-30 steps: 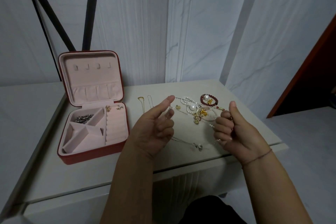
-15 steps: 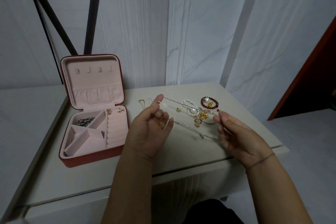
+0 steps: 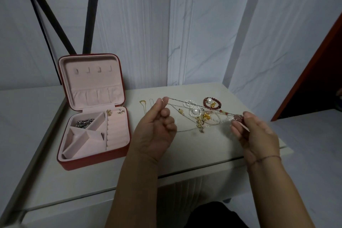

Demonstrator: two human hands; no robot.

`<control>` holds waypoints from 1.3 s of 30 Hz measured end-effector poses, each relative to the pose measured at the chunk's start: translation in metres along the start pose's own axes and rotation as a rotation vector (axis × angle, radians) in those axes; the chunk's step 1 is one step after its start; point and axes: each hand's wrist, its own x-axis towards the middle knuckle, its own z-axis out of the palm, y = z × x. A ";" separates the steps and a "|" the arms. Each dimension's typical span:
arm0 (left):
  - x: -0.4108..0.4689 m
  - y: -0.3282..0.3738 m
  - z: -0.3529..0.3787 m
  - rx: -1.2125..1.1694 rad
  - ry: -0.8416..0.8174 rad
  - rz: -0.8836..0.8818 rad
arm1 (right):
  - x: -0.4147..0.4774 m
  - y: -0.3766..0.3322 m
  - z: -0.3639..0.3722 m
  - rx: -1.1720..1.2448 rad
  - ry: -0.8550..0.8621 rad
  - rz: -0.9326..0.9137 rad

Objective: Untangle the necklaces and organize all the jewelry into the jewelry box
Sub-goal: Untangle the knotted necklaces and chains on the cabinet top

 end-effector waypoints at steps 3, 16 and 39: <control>-0.002 0.001 0.003 -0.150 -0.029 -0.021 | 0.000 -0.001 -0.001 0.049 0.008 0.004; -0.008 -0.001 0.006 0.062 -0.269 -0.014 | 0.000 0.000 0.003 -0.034 -0.089 0.095; -0.003 -0.021 0.018 0.588 -0.176 0.164 | 0.016 0.023 -0.009 -0.857 -0.104 -0.173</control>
